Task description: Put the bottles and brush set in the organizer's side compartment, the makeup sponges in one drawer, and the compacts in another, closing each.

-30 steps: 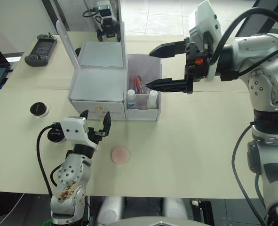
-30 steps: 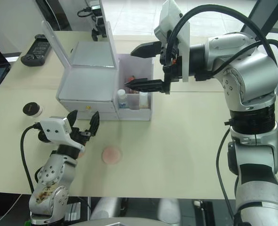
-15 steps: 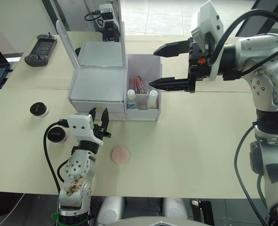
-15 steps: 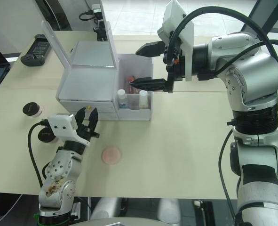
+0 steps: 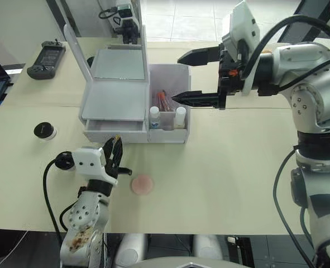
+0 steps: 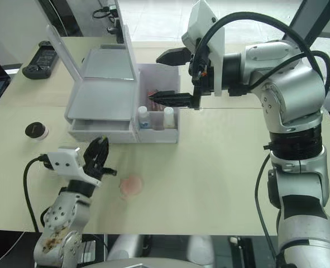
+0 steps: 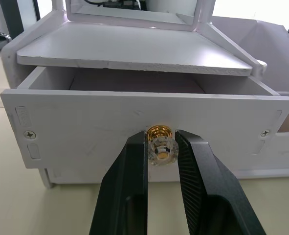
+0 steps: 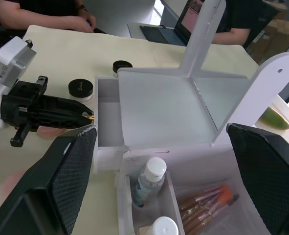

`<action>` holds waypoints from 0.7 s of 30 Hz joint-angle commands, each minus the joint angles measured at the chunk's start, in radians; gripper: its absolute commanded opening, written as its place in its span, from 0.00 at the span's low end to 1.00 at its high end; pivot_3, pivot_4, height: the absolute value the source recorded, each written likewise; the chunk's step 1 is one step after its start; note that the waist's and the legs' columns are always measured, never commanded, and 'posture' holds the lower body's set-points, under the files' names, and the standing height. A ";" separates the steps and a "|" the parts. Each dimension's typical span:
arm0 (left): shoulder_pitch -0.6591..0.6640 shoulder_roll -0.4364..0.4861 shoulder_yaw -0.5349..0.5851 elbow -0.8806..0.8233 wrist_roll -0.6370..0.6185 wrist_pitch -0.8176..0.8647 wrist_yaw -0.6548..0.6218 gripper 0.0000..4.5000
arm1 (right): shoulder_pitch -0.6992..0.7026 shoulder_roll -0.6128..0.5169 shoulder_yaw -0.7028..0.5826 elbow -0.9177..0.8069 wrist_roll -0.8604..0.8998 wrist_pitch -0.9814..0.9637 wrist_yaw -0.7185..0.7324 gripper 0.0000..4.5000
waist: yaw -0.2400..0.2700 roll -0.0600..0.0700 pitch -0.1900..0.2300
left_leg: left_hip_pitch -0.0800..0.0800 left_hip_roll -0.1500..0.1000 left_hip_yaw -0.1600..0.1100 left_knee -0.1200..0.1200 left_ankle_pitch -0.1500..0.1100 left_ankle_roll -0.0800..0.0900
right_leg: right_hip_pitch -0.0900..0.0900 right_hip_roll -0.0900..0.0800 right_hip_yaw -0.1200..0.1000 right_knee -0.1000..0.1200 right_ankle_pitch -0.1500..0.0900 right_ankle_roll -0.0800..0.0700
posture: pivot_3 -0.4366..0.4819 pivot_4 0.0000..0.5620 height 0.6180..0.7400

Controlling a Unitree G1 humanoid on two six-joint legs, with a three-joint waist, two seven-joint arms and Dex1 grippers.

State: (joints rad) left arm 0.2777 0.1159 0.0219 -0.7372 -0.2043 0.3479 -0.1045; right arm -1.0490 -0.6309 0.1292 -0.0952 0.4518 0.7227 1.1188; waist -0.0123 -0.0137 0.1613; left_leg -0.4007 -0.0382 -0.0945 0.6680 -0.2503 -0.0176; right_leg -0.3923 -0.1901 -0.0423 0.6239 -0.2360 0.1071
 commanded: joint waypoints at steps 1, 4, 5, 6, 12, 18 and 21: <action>0.065 0.023 0.006 -0.142 -0.036 0.026 -0.016 0.13 | 0.000 0.012 -0.003 0.003 0.000 -0.045 0.010 1.00 | 0.000 0.000 0.000 | 0.000 0.000 0.000 0.000 0.000 0.000 | 0.000 0.000 0.000 0.000 0.000 0.000 | 0.48 0.27 1.00; 0.124 0.037 0.001 -0.194 -0.041 0.047 -0.013 0.13 | -0.004 0.026 0.007 0.025 -0.002 -0.065 0.024 1.00 | 0.000 0.000 0.000 | 0.000 0.000 0.001 0.000 -0.001 0.001 | 0.000 0.000 0.001 0.000 0.000 0.000 | 0.48 0.27 1.00; 0.145 0.040 0.002 -0.209 -0.046 0.050 -0.013 0.13 | -0.007 0.031 0.010 0.032 -0.003 -0.071 0.028 1.00 | -0.001 0.000 0.000 | 0.000 0.001 0.001 0.000 -0.001 0.001 | 0.000 0.001 0.001 0.000 0.000 0.000 | 0.48 0.27 1.00; 0.167 0.044 0.003 -0.224 -0.049 0.052 -0.014 0.13 | -0.010 0.036 0.012 0.038 -0.002 -0.075 0.033 1.00 | -0.001 0.000 0.000 | 0.000 0.001 0.001 0.000 -0.001 0.001 | 0.000 0.001 0.001 0.000 0.000 0.000 | 0.48 0.27 1.00; 0.238 0.054 -0.009 -0.272 -0.052 0.056 -0.015 0.13 | -0.020 0.048 0.016 0.056 0.001 -0.081 0.062 1.00 | -0.001 0.000 0.000 | 0.000 0.002 0.002 0.000 -0.001 0.001 | -0.001 0.002 0.002 -0.001 -0.001 -0.002 | 0.48 0.27 1.00; 0.276 0.056 -0.015 -0.286 -0.053 0.049 -0.016 0.13 | -0.022 0.055 0.009 0.057 0.007 -0.077 0.078 1.00 | -0.001 0.000 0.000 | 0.000 0.002 0.002 0.000 -0.001 0.001 | -0.001 0.003 0.002 -0.001 -0.001 -0.002 | 0.48 0.27 1.00; 0.285 0.065 -0.011 -0.291 -0.070 0.046 -0.034 0.13 | -0.014 0.052 0.007 0.062 0.002 -0.090 0.086 1.00 | 0.000 0.000 0.000 | 0.000 0.003 0.003 0.000 -0.001 0.001 | -0.001 0.003 0.002 -0.001 -0.002 -0.003 | 0.48 0.27 1.00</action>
State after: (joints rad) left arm 0.5550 0.1729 0.0163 -0.9661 -0.2515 0.4160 -0.1170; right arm -1.0446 -0.5752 0.1529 -0.0170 0.4459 0.6578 1.1976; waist -0.0124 -0.0140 0.1616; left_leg -0.4008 -0.0355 -0.0919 0.6680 -0.2515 -0.0162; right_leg -0.3935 -0.1871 -0.0402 0.6231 -0.2377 0.1040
